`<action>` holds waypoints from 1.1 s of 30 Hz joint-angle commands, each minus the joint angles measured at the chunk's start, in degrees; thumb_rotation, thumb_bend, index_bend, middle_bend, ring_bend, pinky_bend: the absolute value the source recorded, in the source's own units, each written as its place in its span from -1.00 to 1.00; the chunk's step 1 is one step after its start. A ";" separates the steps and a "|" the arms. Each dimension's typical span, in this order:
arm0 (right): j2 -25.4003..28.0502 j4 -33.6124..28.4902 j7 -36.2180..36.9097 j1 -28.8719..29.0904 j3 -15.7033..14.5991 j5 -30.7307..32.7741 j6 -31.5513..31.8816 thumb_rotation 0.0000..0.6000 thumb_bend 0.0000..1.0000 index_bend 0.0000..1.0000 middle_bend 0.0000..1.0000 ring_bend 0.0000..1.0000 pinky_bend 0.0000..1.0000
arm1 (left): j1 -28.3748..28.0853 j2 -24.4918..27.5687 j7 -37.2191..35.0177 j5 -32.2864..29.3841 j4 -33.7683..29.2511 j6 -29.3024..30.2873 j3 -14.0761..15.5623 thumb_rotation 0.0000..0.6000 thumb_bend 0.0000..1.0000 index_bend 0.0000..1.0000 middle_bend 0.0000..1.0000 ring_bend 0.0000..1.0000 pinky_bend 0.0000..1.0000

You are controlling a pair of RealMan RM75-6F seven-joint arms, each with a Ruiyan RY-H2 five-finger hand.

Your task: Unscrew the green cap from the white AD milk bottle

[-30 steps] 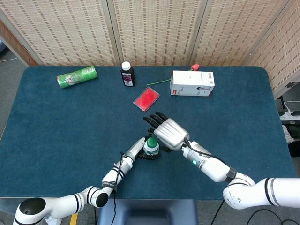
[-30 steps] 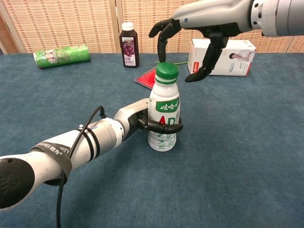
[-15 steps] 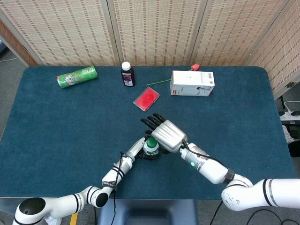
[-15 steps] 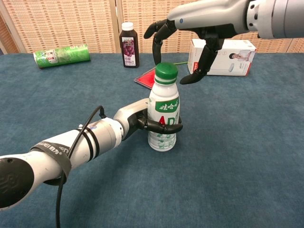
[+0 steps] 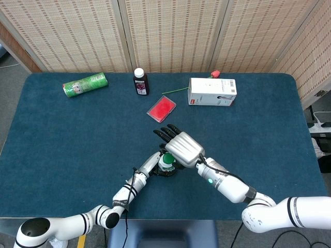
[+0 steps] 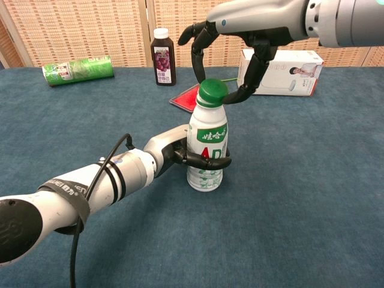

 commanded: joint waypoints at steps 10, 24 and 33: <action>-0.89 0.22 -0.21 -0.08 0.48 0.71 1.31 1.00 -0.67 -0.03 -1.00 -1.00 -1.00 | 0.17 0.15 0.36 -0.05 -0.51 0.21 0.11 1.00 0.87 0.17 0.66 -0.24 -0.97; 4.18 2.23 3.20 -4.77 -0.66 -0.42 2.85 1.00 -0.67 -0.04 -1.00 -1.00 -1.00 | 1.27 0.66 0.09 0.02 -1.45 1.86 0.03 1.00 0.70 0.08 0.35 -0.39 -0.96; 8.58 4.56 8.18 -9.72 -4.69 -3.21 -0.38 1.00 -0.67 -0.10 -1.00 -1.00 -1.00 | 1.67 0.03 1.19 1.88 0.48 3.57 1.55 1.00 0.36 -0.42 -0.23 -0.71 -0.97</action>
